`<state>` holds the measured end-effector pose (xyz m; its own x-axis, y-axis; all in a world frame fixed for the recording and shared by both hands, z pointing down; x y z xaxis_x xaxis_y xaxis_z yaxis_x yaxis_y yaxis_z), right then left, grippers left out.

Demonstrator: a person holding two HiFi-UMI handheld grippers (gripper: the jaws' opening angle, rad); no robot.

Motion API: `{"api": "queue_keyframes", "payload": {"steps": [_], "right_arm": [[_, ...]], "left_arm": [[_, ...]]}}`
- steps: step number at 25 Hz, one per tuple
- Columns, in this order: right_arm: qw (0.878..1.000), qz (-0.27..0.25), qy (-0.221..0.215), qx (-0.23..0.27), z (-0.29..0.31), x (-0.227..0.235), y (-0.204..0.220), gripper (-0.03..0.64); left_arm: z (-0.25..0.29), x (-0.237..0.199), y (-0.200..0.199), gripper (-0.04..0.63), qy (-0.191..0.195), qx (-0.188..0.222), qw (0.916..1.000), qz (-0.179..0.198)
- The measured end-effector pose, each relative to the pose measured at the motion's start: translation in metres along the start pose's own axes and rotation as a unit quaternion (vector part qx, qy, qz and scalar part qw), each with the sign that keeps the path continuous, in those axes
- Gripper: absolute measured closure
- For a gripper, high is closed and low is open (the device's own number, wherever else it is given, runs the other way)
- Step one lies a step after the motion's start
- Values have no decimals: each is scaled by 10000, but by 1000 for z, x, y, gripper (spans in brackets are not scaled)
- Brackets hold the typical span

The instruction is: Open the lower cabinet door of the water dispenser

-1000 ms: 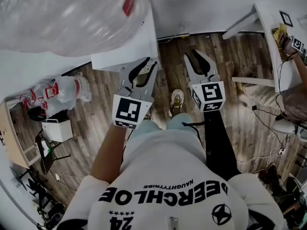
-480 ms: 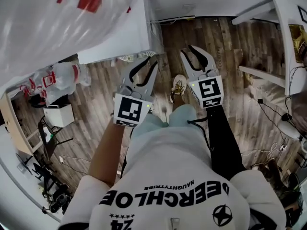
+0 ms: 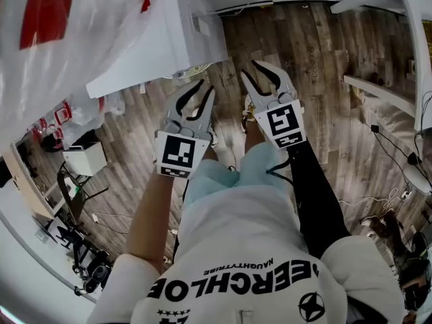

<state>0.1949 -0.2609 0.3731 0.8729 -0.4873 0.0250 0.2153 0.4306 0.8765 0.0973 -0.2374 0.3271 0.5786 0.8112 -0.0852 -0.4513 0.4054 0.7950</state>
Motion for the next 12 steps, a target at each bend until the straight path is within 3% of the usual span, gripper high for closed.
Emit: {"api": "queue_keyframes", "payload": {"steps": [12], "right_arm": [[9972, -327, -306, -606, 33, -16, 101, 522]], "left_arm": [[55, 4, 81, 509, 119, -607, 9979, -199]]}}
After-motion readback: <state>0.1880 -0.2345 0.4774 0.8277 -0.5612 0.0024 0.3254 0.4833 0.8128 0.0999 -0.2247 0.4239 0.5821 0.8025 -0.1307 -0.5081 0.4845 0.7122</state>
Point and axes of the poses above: the fingertips, and each gripper's own axes: z forward along the fingers, x to its right, y out of its underside, the point moved 2 cm from there along -z, backward along the fingers, and after that the axes turned 10 degrees about y, right-handed, at the moved point
